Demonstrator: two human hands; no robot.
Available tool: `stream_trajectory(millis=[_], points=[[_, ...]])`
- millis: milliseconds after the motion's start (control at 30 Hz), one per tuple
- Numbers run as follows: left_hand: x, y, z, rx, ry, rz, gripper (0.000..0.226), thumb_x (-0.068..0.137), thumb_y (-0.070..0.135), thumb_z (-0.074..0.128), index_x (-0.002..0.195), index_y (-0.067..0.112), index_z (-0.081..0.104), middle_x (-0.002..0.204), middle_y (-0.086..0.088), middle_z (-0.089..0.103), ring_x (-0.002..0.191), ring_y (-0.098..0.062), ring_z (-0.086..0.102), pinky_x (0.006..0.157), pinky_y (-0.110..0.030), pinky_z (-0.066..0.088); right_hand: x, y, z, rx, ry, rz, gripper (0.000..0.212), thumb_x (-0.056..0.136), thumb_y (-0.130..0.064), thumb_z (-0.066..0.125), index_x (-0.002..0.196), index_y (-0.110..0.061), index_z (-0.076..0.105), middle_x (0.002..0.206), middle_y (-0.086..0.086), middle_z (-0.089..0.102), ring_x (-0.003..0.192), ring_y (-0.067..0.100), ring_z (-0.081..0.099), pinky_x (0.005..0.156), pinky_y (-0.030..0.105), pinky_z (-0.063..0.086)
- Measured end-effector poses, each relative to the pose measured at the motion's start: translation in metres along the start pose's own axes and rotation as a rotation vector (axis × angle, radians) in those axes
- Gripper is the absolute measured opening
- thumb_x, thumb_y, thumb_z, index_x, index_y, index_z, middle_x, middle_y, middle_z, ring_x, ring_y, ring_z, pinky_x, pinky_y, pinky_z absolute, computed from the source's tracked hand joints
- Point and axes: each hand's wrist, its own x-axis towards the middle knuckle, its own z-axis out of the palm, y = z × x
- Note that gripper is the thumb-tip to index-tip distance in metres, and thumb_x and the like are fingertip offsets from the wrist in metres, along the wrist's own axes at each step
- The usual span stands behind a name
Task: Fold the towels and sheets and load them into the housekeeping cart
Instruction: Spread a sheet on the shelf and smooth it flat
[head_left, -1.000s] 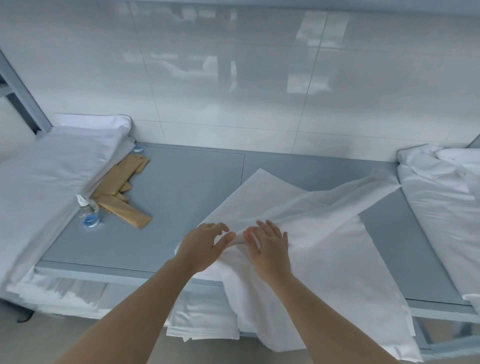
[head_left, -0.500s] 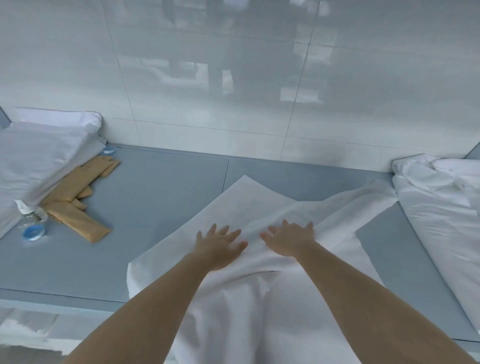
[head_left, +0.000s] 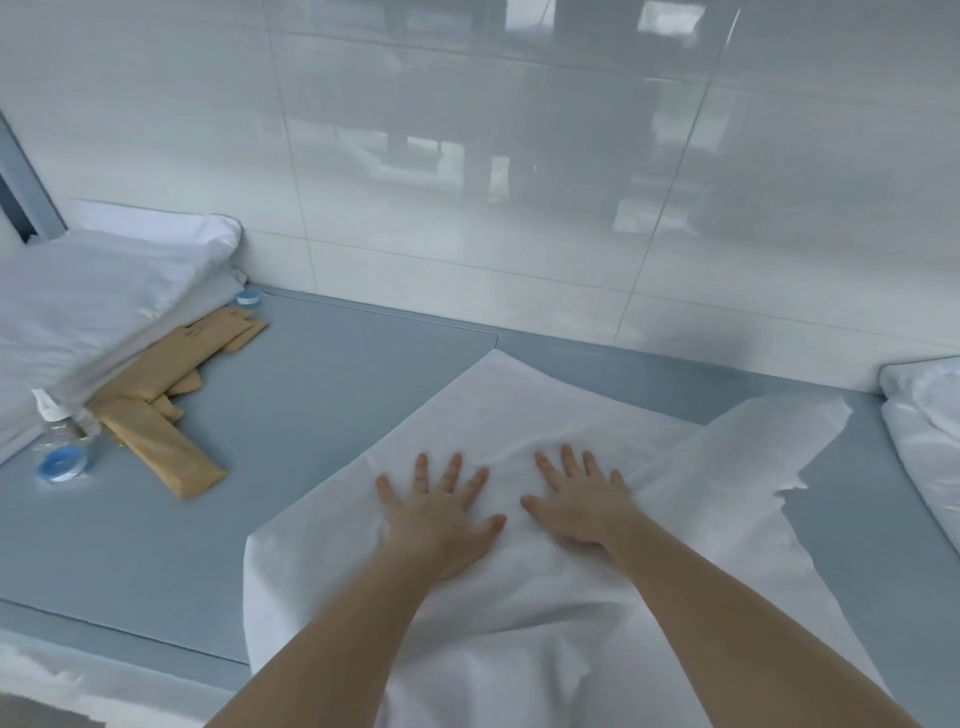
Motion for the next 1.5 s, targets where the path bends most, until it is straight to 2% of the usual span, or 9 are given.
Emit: stream_trajectory(millis=[367,600,700,833,933,1133,1300,1400,1500], points=[[0.068,-0.030,-0.001,0.021,0.160,-0.137,0.077,0.077,0.082,0.002,0.146,0.050,-0.010,0.160,0.016,-0.013,0.147,-0.026,-0.014,0.102,-0.072,-0.007,0.094,-0.027,-0.006,0.023,0.217,-0.109,0.073,0.086,-0.075,0.010,0.149,-0.042,-0.006,0.160,-0.008,-0.015,0.147,0.020,-0.015,0.116,0.053,-0.010],[0.074,-0.023,-0.008,-0.011,0.121,-0.178,0.074,0.084,0.077,0.009,0.150,0.045,-0.003,0.161,0.011,-0.009,0.148,-0.029,-0.010,0.106,-0.072,-0.003,0.064,-0.012,-0.033,-0.021,0.102,-0.189,0.065,0.093,-0.068,0.016,0.151,-0.041,0.007,0.161,-0.006,-0.004,0.148,0.019,-0.007,0.114,0.058,-0.003],[0.063,0.007,-0.013,-0.065,0.127,-0.136,0.072,0.089,0.072,0.018,0.152,0.037,0.008,0.162,0.003,0.001,0.148,-0.032,-0.002,0.109,-0.068,0.000,0.026,0.024,-0.038,-0.009,0.236,-0.206,0.057,0.096,-0.062,0.021,0.149,-0.039,0.021,0.161,-0.006,0.006,0.148,0.014,-0.002,0.116,0.055,-0.004],[0.035,0.079,-0.003,-0.206,0.102,0.166,0.067,0.090,0.072,0.017,0.150,0.044,0.012,0.162,0.010,0.003,0.149,-0.020,-0.003,0.113,-0.061,-0.006,-0.016,0.082,-0.034,0.191,0.603,-0.095,0.043,0.102,-0.035,0.034,0.144,-0.027,0.040,0.158,-0.002,0.024,0.147,0.014,0.010,0.118,0.045,0.003],[0.024,0.108,0.012,-0.133,0.048,0.168,0.070,0.087,0.075,0.010,0.150,0.046,0.009,0.161,0.012,-0.003,0.148,-0.020,-0.011,0.109,-0.064,-0.013,-0.039,0.117,-0.011,0.326,0.768,0.034,0.046,0.100,-0.013,0.037,0.146,-0.015,0.036,0.157,0.005,0.024,0.146,0.020,0.018,0.119,0.041,0.011],[0.026,0.109,0.027,-0.043,0.120,0.117,0.078,0.077,0.079,0.000,0.149,0.047,-0.002,0.161,0.013,-0.008,0.148,-0.021,-0.014,0.107,-0.065,-0.012,-0.049,0.130,0.047,0.450,0.639,0.225,0.058,0.104,-0.030,0.024,0.152,-0.012,-0.002,0.161,0.001,-0.004,0.148,0.013,-0.003,0.120,0.035,0.005],[0.026,0.109,0.030,-0.018,0.153,0.107,0.079,0.076,0.079,-0.002,0.149,0.048,-0.002,0.161,0.014,-0.008,0.148,-0.021,-0.012,0.107,-0.066,-0.009,-0.053,0.138,0.053,0.462,0.607,0.279,0.061,0.102,-0.042,0.014,0.152,-0.016,-0.010,0.161,-0.001,-0.006,0.148,0.013,0.005,0.119,0.035,0.008],[0.024,0.109,0.027,-0.006,0.143,0.108,0.078,0.078,0.078,0.001,0.149,0.047,-0.002,0.161,0.013,-0.008,0.148,-0.021,-0.011,0.107,-0.066,-0.008,-0.063,0.145,0.061,0.414,0.524,0.339,0.061,0.100,-0.048,0.008,0.152,-0.021,-0.011,0.161,0.000,0.004,0.148,0.015,0.005,0.120,0.035,0.004],[0.020,0.108,0.024,0.004,0.119,0.105,0.075,0.081,0.078,0.005,0.149,0.047,-0.003,0.161,0.013,-0.009,0.148,-0.022,-0.011,0.108,-0.066,-0.007,-0.081,0.157,0.071,0.280,0.417,0.414,0.068,0.094,-0.060,0.001,0.151,-0.025,-0.013,0.162,0.000,-0.002,0.148,0.018,-0.001,0.120,0.038,-0.002]])
